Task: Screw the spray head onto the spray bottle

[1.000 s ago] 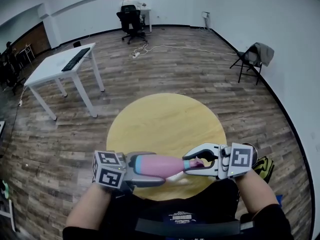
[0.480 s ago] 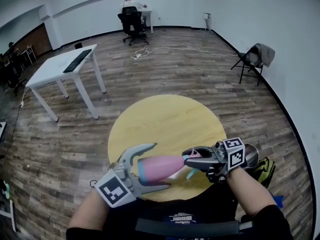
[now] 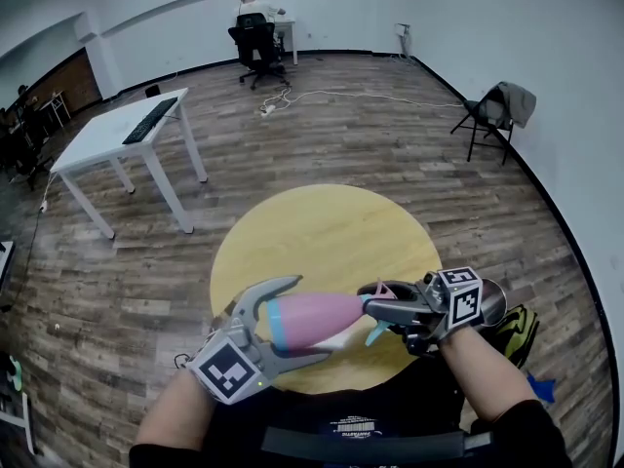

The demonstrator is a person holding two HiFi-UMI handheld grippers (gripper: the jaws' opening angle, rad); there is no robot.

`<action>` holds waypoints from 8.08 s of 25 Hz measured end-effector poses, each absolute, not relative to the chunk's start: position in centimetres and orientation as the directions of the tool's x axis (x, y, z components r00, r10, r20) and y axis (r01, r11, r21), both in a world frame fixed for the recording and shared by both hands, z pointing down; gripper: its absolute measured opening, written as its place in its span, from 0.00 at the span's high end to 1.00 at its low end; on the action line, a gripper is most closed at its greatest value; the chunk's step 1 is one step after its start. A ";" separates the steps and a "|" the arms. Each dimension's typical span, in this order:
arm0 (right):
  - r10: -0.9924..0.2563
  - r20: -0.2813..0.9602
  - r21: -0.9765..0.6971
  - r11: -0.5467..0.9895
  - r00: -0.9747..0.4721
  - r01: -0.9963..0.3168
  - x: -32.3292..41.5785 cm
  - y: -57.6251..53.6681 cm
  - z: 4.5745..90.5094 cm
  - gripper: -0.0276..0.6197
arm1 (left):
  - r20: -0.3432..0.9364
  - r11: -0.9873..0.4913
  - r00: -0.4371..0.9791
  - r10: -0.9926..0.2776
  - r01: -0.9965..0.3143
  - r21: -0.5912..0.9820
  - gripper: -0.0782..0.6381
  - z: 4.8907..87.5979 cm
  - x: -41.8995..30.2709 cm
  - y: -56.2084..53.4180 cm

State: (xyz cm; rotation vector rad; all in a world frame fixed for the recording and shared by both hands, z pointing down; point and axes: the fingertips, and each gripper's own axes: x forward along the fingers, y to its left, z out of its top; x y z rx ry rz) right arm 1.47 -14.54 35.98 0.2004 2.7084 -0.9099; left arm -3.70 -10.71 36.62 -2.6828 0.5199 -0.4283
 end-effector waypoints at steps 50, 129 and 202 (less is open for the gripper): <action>0.004 -0.249 -0.358 0.929 -0.968 0.096 2.4 -13.0 35.8 0.72 | 0.146 -0.947 0.959 -0.242 -0.266 0.179 0.16 37.4 -3.1 -10.1; -0.016 -0.375 -0.586 0.779 -0.927 0.223 2.9 -14.9 36.7 0.72 | 0.212 -0.835 0.858 -0.467 -0.349 -0.426 0.15 37.8 -2.5 -10.3; -0.045 -0.391 -0.541 0.819 -0.919 0.190 2.8 -14.8 36.8 0.73 | 0.092 -0.915 0.911 -0.402 -0.404 0.009 0.15 36.9 -4.0 -11.1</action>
